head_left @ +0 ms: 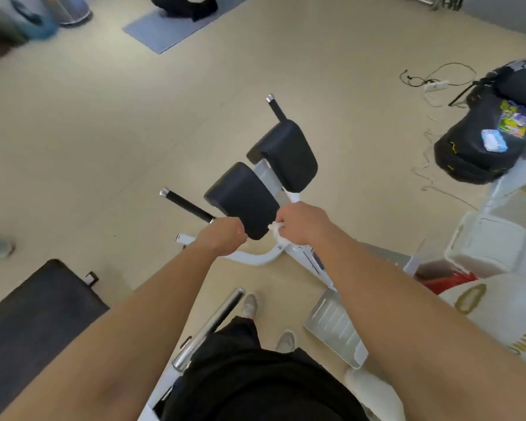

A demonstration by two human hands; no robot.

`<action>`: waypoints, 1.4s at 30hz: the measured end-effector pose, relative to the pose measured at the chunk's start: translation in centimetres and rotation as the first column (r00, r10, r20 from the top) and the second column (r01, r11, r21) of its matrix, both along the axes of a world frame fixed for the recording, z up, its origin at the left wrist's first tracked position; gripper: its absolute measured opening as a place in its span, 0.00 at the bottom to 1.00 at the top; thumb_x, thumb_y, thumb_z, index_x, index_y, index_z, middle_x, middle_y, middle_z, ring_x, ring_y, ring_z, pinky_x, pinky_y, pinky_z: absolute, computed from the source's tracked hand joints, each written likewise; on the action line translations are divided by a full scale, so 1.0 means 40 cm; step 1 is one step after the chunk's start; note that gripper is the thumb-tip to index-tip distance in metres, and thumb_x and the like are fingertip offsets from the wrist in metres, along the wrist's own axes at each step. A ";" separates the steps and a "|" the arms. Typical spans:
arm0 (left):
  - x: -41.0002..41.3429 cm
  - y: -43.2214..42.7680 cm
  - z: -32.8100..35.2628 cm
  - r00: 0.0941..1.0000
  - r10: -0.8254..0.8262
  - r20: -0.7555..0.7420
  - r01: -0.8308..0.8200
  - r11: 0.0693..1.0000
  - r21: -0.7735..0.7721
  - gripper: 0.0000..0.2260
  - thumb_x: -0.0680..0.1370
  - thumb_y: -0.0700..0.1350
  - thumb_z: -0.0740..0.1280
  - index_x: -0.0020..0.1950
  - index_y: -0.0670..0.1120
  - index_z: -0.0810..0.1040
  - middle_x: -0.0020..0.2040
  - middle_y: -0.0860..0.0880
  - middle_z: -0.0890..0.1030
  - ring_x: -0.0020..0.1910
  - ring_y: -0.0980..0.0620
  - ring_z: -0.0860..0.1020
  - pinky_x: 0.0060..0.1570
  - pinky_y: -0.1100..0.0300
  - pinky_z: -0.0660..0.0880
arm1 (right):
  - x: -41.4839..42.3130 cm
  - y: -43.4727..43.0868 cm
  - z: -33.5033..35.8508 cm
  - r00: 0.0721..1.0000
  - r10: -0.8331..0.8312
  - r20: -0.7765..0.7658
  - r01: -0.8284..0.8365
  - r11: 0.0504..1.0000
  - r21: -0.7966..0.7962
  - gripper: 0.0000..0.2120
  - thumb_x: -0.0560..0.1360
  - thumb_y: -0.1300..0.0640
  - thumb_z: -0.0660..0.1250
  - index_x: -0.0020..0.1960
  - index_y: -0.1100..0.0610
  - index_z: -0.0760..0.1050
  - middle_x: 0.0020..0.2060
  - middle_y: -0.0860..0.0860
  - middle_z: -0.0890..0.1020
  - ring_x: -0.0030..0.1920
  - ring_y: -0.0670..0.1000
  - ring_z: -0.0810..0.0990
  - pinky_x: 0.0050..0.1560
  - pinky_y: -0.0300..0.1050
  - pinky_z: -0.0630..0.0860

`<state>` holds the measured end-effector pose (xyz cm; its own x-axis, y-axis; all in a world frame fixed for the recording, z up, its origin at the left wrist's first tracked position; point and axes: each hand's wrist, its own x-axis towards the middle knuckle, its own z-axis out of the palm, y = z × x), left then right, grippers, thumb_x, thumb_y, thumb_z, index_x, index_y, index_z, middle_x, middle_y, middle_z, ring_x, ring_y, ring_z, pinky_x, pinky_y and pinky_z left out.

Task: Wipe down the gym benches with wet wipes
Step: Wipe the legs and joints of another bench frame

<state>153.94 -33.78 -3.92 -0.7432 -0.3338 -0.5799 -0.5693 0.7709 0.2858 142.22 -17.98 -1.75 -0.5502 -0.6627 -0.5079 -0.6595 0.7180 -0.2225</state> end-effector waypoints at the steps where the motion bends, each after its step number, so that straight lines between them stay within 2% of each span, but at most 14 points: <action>1: 0.032 -0.018 0.003 0.999 0.053 0.005 -0.053 0.999 -0.008 0.10 0.81 0.45 0.60 0.48 0.40 0.78 0.47 0.44 0.81 0.45 0.46 0.79 0.45 0.52 0.75 | 0.015 -0.033 0.003 0.999 0.042 0.003 -0.042 0.999 -0.014 0.10 0.78 0.58 0.61 0.55 0.51 0.78 0.48 0.50 0.81 0.45 0.53 0.80 0.44 0.48 0.77; 3: 0.093 -0.058 0.002 0.988 0.154 0.004 -0.154 0.988 -0.020 0.11 0.81 0.46 0.60 0.51 0.41 0.79 0.51 0.44 0.81 0.48 0.46 0.79 0.48 0.51 0.76 | 0.044 -0.101 0.010 0.993 0.120 0.005 -0.120 0.992 -0.041 0.09 0.78 0.58 0.62 0.54 0.51 0.78 0.46 0.50 0.82 0.44 0.53 0.81 0.48 0.50 0.80; 6: 0.171 -0.121 0.000 0.949 0.314 -0.026 -0.315 0.949 -0.019 0.11 0.81 0.49 0.62 0.59 0.47 0.78 0.58 0.48 0.80 0.57 0.46 0.77 0.56 0.52 0.75 | 0.079 -0.199 0.019 0.969 0.248 0.008 -0.247 0.968 -0.051 0.09 0.79 0.55 0.62 0.56 0.51 0.79 0.47 0.50 0.83 0.44 0.53 0.81 0.48 0.50 0.80; 10: 0.244 -0.207 -0.010 0.893 0.446 -0.056 -0.447 0.895 -0.010 0.10 0.81 0.51 0.63 0.60 0.50 0.77 0.59 0.49 0.79 0.56 0.48 0.77 0.56 0.52 0.75 | 0.110 -0.334 0.023 0.931 0.364 0.021 -0.363 0.931 -0.035 0.13 0.80 0.56 0.61 0.62 0.51 0.78 0.49 0.50 0.82 0.46 0.53 0.81 0.48 0.51 0.80; 14: 0.275 -0.293 -0.036 0.862 0.506 -0.031 -0.506 0.862 -0.007 0.12 0.81 0.51 0.62 0.62 0.50 0.77 0.58 0.50 0.79 0.54 0.49 0.77 0.51 0.55 0.73 | 0.115 -0.452 0.021 0.911 0.412 0.026 -0.412 0.911 -0.024 0.14 0.79 0.57 0.60 0.62 0.51 0.77 0.50 0.50 0.81 0.46 0.53 0.81 0.49 0.52 0.80; 19: 0.258 -0.372 -0.046 0.831 0.556 -0.017 -0.556 0.831 0.005 0.10 0.81 0.50 0.62 0.59 0.50 0.76 0.54 0.51 0.79 0.52 0.49 0.77 0.51 0.54 0.75 | 0.078 -0.552 0.022 0.891 0.453 0.035 -0.454 0.891 -0.004 0.14 0.78 0.58 0.60 0.60 0.50 0.78 0.48 0.49 0.82 0.46 0.52 0.81 0.48 0.50 0.81; 23: 0.205 -0.412 -0.059 0.802 0.597 -0.014 -0.597 0.802 0.019 0.09 0.81 0.50 0.62 0.59 0.50 0.76 0.54 0.51 0.79 0.52 0.49 0.76 0.48 0.56 0.72 | 0.016 -0.609 0.020 0.863 0.505 0.038 -0.505 0.863 0.013 0.12 0.79 0.55 0.60 0.59 0.51 0.79 0.50 0.50 0.82 0.47 0.54 0.81 0.45 0.47 0.77; 29: 0.093 -0.440 -0.079 0.709 0.705 -0.030 -0.703 0.709 0.057 0.08 0.81 0.49 0.63 0.58 0.50 0.76 0.51 0.52 0.78 0.50 0.50 0.76 0.49 0.56 0.73 | -0.117 -0.667 0.013 0.791 0.611 0.014 -0.611 0.791 0.009 0.12 0.80 0.52 0.60 0.60 0.51 0.78 0.53 0.51 0.81 0.50 0.55 0.80 0.52 0.50 0.78; 32: 0.041 -0.439 -0.076 0.697 0.716 -0.035 -0.714 0.698 0.055 0.07 0.81 0.50 0.63 0.56 0.51 0.75 0.53 0.51 0.78 0.51 0.49 0.75 0.47 0.56 0.70 | -0.171 -0.693 0.010 0.765 0.644 -0.016 -0.644 0.765 -0.002 0.13 0.79 0.56 0.61 0.61 0.50 0.78 0.54 0.51 0.81 0.50 0.54 0.80 0.50 0.49 0.77; 34: 0.019 -0.436 -0.066 0.700 0.714 -0.029 -0.713 0.700 0.047 0.05 0.81 0.51 0.63 0.55 0.52 0.74 0.55 0.51 0.79 0.52 0.49 0.76 0.48 0.56 0.72 | -0.197 -0.702 0.018 0.758 0.652 -0.004 -0.652 0.758 -0.004 0.14 0.78 0.57 0.61 0.62 0.50 0.78 0.55 0.51 0.81 0.51 0.54 0.79 0.48 0.48 0.76; 38: 0.003 -0.465 -0.041 0.676 0.734 -0.061 -0.733 0.679 0.043 0.09 0.81 0.50 0.62 0.59 0.50 0.76 0.55 0.50 0.80 0.51 0.50 0.77 0.50 0.56 0.73 | -0.222 -0.734 0.031 0.738 0.675 0.000 -0.675 0.738 0.009 0.12 0.80 0.55 0.61 0.60 0.51 0.78 0.54 0.51 0.82 0.50 0.55 0.80 0.50 0.49 0.77; 42: 0.026 -0.511 -0.035 0.663 0.746 -0.061 -0.747 0.665 0.014 0.12 0.81 0.51 0.63 0.62 0.49 0.76 0.60 0.49 0.79 0.56 0.48 0.76 0.57 0.52 0.75 | -0.206 -0.791 0.036 0.720 0.694 -0.015 -0.694 0.720 -0.014 0.13 0.78 0.57 0.61 0.58 0.50 0.79 0.51 0.50 0.82 0.48 0.54 0.80 0.50 0.50 0.79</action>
<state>154.97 -54.21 -5.32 -0.2728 -0.7973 -0.5385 -0.9387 0.0978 0.3306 133.98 -49.61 -0.31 0.0629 -0.8693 -0.4903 -0.9733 0.0551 -0.2227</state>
